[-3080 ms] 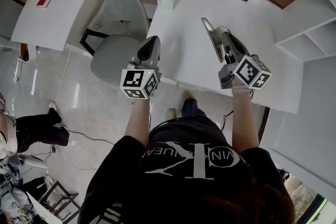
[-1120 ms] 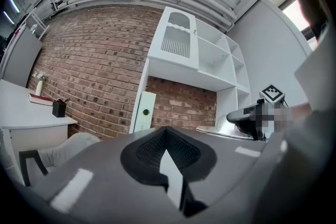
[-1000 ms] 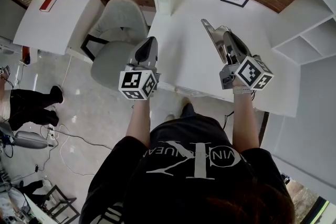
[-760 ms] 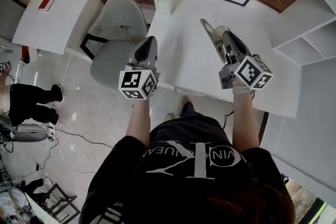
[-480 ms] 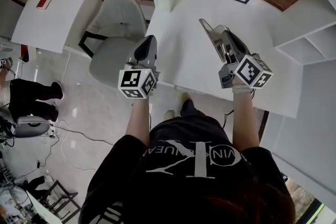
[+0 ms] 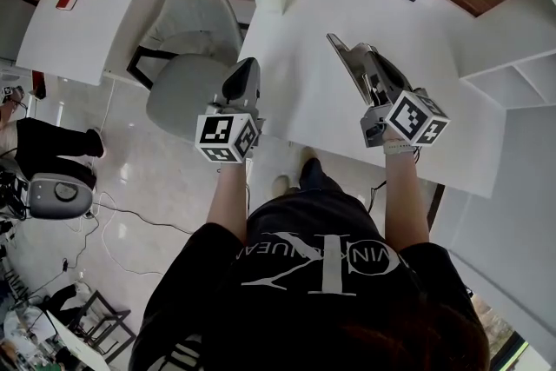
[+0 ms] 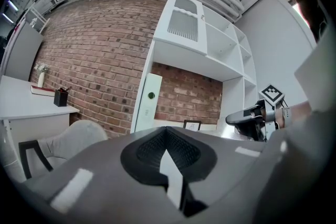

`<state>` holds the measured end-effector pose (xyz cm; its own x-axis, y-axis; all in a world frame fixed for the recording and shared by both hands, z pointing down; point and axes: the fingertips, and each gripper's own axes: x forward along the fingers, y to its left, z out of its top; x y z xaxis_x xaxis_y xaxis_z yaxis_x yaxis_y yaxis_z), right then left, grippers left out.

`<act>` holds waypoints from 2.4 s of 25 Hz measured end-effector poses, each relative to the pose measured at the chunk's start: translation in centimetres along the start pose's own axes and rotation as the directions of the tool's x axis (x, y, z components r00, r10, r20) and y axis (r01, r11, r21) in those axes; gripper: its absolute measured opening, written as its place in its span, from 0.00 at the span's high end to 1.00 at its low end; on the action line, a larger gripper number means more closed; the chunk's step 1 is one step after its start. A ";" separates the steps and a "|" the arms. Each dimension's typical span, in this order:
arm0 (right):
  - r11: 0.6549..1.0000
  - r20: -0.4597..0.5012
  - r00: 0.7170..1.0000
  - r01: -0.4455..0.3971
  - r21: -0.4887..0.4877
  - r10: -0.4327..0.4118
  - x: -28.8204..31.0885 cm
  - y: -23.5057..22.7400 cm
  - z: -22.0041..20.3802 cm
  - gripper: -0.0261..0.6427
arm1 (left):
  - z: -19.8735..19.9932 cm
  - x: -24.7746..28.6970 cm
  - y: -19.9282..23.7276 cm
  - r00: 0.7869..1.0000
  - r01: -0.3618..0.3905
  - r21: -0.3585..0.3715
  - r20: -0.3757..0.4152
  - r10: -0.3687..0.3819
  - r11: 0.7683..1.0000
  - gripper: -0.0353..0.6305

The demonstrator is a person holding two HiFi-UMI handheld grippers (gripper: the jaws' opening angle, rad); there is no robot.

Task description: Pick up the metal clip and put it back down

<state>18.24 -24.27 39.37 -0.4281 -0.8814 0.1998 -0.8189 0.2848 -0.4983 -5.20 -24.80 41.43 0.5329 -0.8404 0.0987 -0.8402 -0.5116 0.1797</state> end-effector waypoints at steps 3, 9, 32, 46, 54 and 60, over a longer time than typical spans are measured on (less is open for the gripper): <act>1.000 -0.022 1.000 0.001 0.004 -0.001 0.4 -0.4 -0.8 0.92 | -0.6 0.2 0.2 1.000 -0.005 -0.002 -0.010 0.005 1.000 0.93; 1.000 -0.064 0.998 0.009 0.015 -0.008 1.2 -1.4 -2.4 0.92 | -1.8 0.6 0.5 0.999 -0.014 -0.008 -0.030 0.014 1.000 0.93; 0.998 -0.198 0.980 0.006 0.064 0.007 4.6 -2.9 -7.6 0.92 | -5.7 0.9 1.3 0.992 -0.038 -0.034 -0.123 0.033 0.999 0.93; 0.996 -0.245 0.969 0.001 0.094 0.022 6.4 -3.4 -9.9 0.92 | -7.5 1.0 1.3 0.986 -0.043 -0.047 -0.163 0.035 0.998 0.93; 0.996 -0.259 0.965 -0.016 0.091 0.039 7.1 -3.5 -10.8 0.92 | -7.7 1.3 1.5 0.985 -0.049 -0.054 -0.168 0.039 0.997 0.93; 0.997 -0.268 0.962 -0.028 0.078 0.048 7.3 -3.3 -11.0 0.92 | -7.8 1.3 1.6 0.984 -0.054 -0.059 -0.171 0.043 0.997 0.93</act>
<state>13.68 -27.49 51.72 -0.5538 -0.7331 0.3947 -0.7741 0.2788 -0.5683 -5.08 -25.34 49.44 0.5057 -0.8185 0.2726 -0.8602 -0.4542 0.2319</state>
